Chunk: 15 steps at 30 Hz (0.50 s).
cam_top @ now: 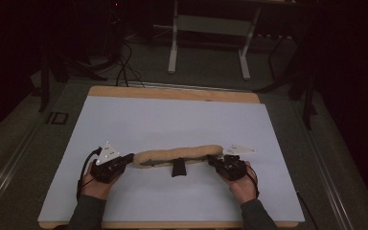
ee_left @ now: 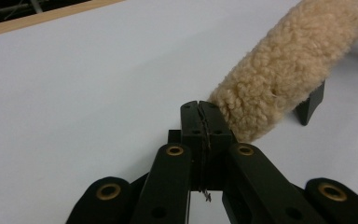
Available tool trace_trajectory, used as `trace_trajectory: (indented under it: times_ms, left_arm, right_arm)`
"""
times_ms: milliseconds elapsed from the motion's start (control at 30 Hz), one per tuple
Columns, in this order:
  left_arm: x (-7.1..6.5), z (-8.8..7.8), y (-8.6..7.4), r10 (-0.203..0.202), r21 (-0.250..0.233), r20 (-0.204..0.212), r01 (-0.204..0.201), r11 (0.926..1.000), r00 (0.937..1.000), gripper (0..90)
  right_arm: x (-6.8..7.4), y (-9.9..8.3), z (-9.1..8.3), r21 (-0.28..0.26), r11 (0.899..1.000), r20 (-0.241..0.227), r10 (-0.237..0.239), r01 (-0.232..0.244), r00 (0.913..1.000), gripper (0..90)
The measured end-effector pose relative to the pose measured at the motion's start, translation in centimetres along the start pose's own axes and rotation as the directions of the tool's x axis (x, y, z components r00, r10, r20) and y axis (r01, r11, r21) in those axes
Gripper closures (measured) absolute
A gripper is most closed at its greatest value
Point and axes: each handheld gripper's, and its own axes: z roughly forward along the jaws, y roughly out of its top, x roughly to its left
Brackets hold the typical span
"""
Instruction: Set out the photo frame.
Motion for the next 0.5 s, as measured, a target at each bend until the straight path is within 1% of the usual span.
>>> trace_trajectory:
  times_ms: [133,333,500]
  left_arm:
    - [-0.2,0.0,0.0,0.005,0.001,0.007,-0.005,1.0000,1.0000,90.0]
    - [-0.7,0.0,0.0,0.014,0.000,0.014,-0.014,0.9999,0.9998,90.0]
    - [-1.1,0.0,0.0,0.023,-0.002,0.018,-0.023,0.9997,0.9996,90.0]
  right_arm:
    - [0.1,0.1,0.2,-0.002,1.000,0.007,-0.001,0.001,1.0000,89.9]
    - [0.1,0.2,0.6,-0.006,1.000,0.019,0.012,-0.012,0.9998,89.9]
    - [0.2,0.3,1.0,0.000,1.000,0.012,0.014,-0.014,0.9998,89.9]
